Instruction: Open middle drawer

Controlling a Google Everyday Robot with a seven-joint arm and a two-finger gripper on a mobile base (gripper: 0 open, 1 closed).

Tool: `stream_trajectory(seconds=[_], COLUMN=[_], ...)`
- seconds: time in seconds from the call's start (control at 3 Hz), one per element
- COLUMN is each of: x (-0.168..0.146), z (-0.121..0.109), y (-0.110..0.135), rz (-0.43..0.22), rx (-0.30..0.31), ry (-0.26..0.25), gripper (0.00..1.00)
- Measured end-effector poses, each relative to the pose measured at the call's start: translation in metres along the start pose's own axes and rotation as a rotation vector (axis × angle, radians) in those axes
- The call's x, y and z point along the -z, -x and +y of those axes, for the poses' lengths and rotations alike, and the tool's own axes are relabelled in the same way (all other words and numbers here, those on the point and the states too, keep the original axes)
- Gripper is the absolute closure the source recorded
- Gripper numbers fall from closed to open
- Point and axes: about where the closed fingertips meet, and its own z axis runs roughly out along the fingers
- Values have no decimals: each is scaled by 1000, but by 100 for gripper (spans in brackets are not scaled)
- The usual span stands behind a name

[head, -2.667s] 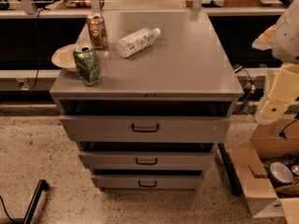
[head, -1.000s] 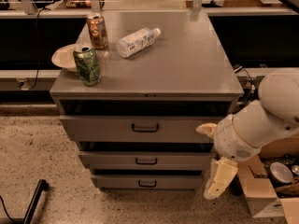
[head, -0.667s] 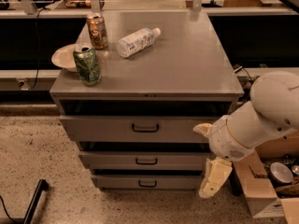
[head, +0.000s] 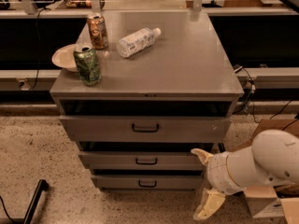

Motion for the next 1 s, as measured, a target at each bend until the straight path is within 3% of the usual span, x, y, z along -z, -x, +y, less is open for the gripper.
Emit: stream_trajectory(seconds=[0.33,0.67,1.0], x=[-1,-4,-37], z=[-13,-11,-28], y=[-7,-7,-30], rz=[-2,14,16], rx=[52,53,51], ry=[-67,-51,-28], gripper=[0,0,0])
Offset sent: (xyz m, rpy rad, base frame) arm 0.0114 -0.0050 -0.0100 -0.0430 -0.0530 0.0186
